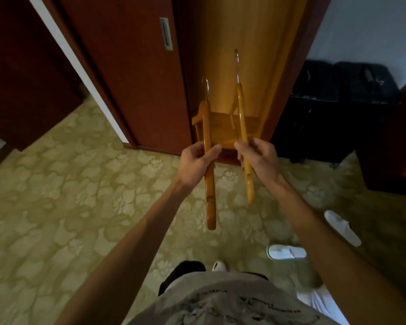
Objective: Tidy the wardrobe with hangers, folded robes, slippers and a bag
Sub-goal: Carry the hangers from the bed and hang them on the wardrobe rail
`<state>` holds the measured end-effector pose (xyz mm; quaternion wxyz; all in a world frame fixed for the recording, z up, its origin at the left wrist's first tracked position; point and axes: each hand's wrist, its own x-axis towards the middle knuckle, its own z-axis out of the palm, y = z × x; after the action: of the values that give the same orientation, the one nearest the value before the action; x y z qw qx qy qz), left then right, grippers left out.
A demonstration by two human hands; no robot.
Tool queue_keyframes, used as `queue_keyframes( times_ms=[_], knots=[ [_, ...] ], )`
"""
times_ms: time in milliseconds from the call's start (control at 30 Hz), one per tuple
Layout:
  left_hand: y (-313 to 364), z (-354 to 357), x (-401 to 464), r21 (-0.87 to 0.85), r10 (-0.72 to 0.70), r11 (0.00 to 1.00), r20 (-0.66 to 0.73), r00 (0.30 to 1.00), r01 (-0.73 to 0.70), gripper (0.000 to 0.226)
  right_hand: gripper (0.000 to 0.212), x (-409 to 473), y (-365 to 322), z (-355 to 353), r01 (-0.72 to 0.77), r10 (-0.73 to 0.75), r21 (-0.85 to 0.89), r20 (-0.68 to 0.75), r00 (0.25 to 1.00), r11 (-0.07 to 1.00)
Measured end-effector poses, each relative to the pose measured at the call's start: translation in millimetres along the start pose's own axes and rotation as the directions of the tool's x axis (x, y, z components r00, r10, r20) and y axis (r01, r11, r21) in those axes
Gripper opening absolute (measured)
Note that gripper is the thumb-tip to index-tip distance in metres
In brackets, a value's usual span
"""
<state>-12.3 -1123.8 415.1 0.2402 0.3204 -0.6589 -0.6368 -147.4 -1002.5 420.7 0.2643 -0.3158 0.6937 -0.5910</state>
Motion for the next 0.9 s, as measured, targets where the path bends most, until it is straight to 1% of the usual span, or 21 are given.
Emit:
queue_keyframes(
  times_ms=[167,300,367,500,667,700,800,867,900],
  knots=[
    [-1,-26,88,-0.021,-0.008,1.000,-0.008,1.000,0.007,0.036,0.017,88,-4,23,-0.015,0.015,0.015,0.030,0.999,1.000],
    [-3,-45,172,-0.032,0.001,0.999,0.012,1.000,0.000,0.025,0.018,163,-3,43,-0.026,0.026,-0.002,0.028,0.999,1.000],
    [1,-54,216,-0.054,0.015,0.998,0.034,0.999,-0.013,0.025,0.020,202,-3,52,-0.026,0.026,-0.009,0.026,0.999,1.000],
    [18,-78,314,-0.042,0.060,0.998,0.092,0.994,-0.056,0.022,0.026,293,-7,70,-0.042,0.042,-0.037,0.000,0.999,0.998],
    [52,-113,428,-0.069,0.066,0.996,0.168,0.984,-0.055,0.015,0.019,400,-33,95,-0.051,0.052,0.010,-0.058,0.997,0.999],
    [59,-118,449,-0.075,0.067,0.996,0.175,0.982,-0.055,0.020,0.018,420,-39,100,-0.049,0.049,0.006,-0.068,0.996,0.999],
    [77,-127,504,-0.066,0.077,0.996,0.204,0.976,-0.064,0.043,0.019,473,-54,107,-0.030,0.028,-0.015,-0.106,0.994,0.999],
    [92,-128,538,-0.075,0.086,0.995,0.218,0.972,-0.071,0.047,0.020,508,-67,109,-0.009,0.007,-0.012,-0.134,0.991,1.000],
    [100,-128,554,-0.072,0.089,0.995,0.227,0.970,-0.074,0.042,0.021,525,-73,108,0.000,-0.003,-0.021,-0.143,0.990,1.000]
  ],
)
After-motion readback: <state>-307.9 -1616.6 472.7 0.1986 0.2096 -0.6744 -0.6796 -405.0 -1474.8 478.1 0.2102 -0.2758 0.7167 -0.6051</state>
